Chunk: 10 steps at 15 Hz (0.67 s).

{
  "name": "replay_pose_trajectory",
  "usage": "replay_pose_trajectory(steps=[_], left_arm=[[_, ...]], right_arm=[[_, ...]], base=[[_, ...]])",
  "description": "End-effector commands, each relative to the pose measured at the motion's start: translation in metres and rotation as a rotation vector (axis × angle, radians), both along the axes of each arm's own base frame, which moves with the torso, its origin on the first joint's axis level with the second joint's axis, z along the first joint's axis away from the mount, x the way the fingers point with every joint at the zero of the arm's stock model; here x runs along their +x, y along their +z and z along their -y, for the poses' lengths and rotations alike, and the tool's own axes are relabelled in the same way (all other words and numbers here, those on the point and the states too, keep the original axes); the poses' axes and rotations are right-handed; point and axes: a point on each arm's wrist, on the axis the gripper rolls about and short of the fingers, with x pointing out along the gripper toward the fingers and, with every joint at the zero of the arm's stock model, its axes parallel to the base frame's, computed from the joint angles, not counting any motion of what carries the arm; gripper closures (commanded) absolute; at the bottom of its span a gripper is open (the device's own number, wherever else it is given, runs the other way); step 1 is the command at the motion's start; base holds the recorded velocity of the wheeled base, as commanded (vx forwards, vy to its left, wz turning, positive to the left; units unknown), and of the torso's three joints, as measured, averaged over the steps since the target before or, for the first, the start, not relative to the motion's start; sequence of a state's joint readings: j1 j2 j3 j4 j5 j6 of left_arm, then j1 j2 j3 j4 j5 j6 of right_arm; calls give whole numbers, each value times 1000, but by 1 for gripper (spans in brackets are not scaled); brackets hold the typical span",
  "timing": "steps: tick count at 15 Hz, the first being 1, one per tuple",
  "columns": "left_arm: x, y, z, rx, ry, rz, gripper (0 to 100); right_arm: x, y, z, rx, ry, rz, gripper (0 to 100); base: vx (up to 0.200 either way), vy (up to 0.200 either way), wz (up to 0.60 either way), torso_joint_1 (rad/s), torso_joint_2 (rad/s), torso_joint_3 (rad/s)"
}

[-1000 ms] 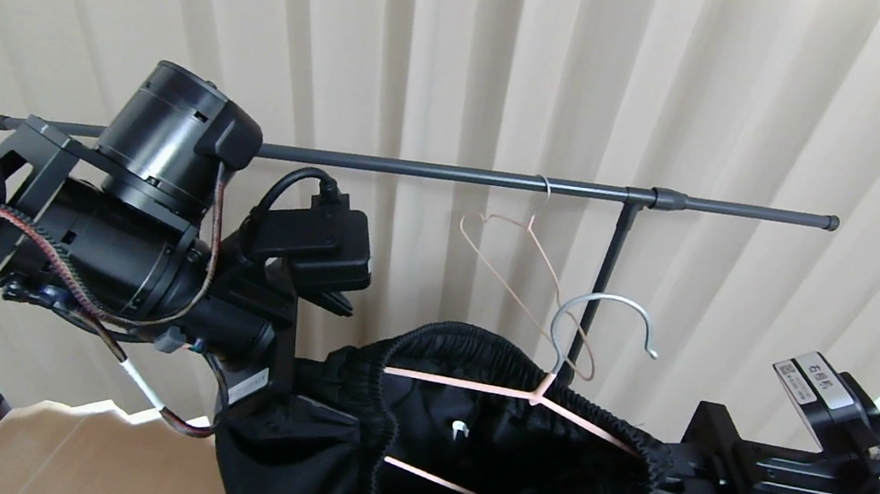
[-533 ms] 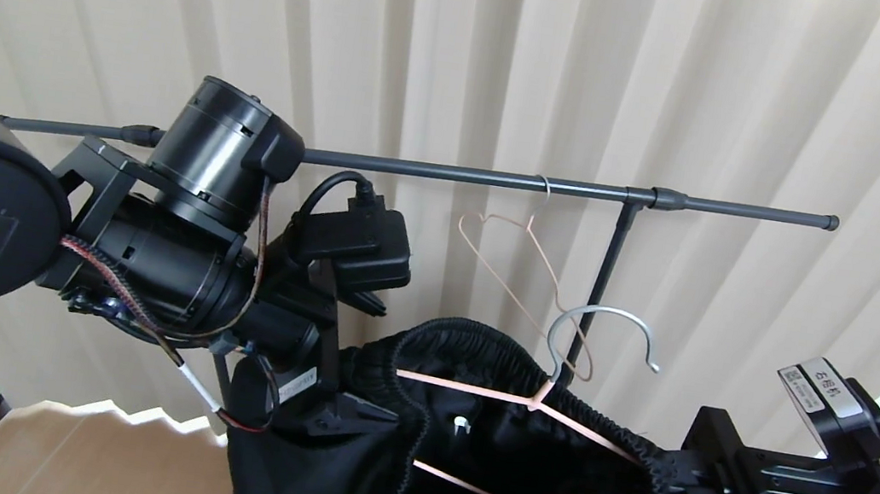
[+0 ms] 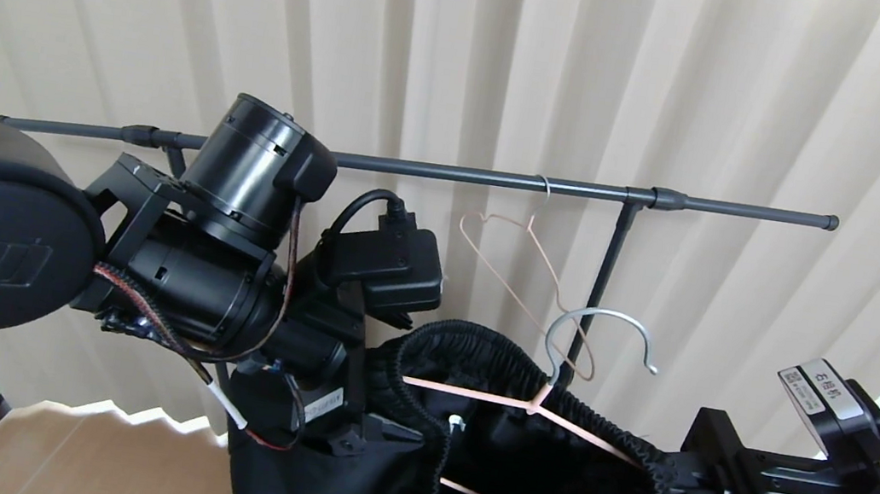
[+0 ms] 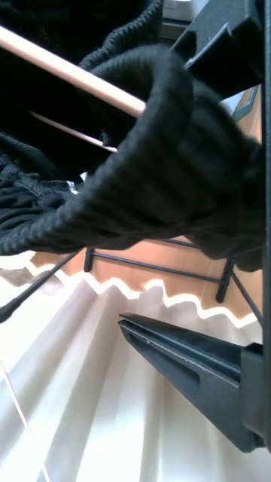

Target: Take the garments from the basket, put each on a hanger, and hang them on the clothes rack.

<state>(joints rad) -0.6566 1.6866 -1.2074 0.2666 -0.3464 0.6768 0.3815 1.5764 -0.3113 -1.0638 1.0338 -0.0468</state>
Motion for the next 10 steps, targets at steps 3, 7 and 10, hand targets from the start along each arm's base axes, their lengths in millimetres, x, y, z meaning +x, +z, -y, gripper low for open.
replay_pose_trajectory(steps=[3,7,10], left_arm=[[1,-3,3,8,-7,-7,0],[-1,-3,2,8,-8,-3,100],[-2,-1,1,8,-5,1,100]], right_arm=[[0,0,0,1,8,1,100],[0,0,0,3,13,2,100],[1,0,-1,3,12,-1,100]], base=[[0,0,0,0,0,0],[0,0,0,0,0,0],[0,0,0,0,0,0]])
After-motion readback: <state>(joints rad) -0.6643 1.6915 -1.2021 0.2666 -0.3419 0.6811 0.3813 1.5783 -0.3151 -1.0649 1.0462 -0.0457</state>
